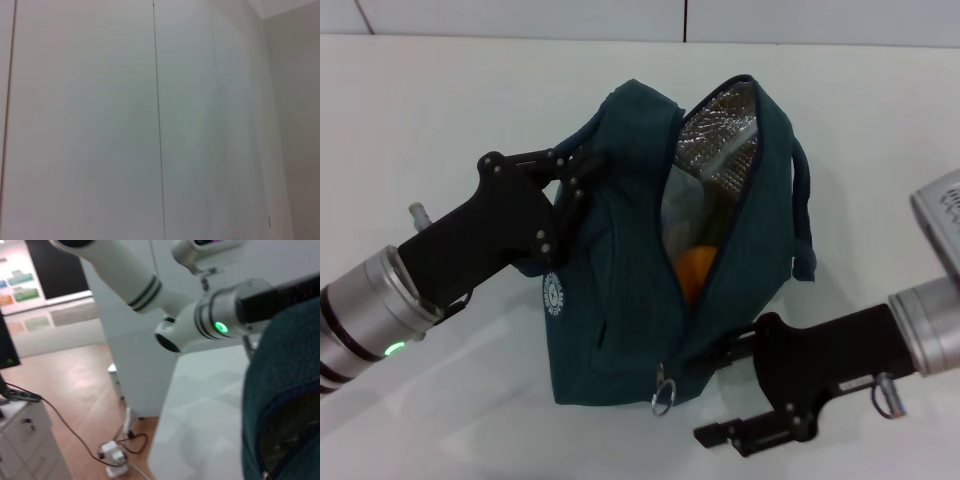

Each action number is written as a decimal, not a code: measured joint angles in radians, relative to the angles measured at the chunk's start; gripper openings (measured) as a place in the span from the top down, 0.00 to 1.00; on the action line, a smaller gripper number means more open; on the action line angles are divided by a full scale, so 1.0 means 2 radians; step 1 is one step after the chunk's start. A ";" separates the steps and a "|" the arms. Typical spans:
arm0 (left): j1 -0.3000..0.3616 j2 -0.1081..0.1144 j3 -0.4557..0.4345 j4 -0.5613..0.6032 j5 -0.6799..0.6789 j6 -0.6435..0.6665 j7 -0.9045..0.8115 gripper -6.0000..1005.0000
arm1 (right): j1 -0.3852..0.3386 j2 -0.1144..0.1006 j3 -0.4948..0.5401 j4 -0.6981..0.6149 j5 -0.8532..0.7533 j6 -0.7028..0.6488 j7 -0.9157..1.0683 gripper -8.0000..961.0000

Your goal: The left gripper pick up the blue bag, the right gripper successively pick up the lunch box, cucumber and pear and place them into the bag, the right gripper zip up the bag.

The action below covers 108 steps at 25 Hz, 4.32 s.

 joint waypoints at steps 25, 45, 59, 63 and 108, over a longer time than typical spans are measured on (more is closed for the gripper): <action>-0.004 -0.001 0.000 -0.017 -0.002 -0.003 0.019 0.96 | 0.008 0.000 -0.050 -0.001 0.039 0.061 0.026 0.34; -0.016 0.000 -0.002 -0.028 -0.001 -0.014 0.019 0.96 | 0.021 0.000 -0.165 -0.020 0.101 0.114 0.036 0.35; -0.018 -0.001 -0.003 -0.041 -0.025 -0.014 0.042 0.96 | 0.012 0.000 -0.160 -0.020 0.114 0.122 -0.044 0.65; -0.018 -0.002 -0.003 -0.042 -0.031 -0.014 0.042 0.96 | 0.011 -0.001 -0.156 -0.020 0.127 0.120 -0.063 0.82; 0.104 0.002 0.080 -0.081 -0.090 0.072 0.070 0.13 | 0.008 -0.002 -0.056 -0.080 0.148 0.073 -0.107 0.93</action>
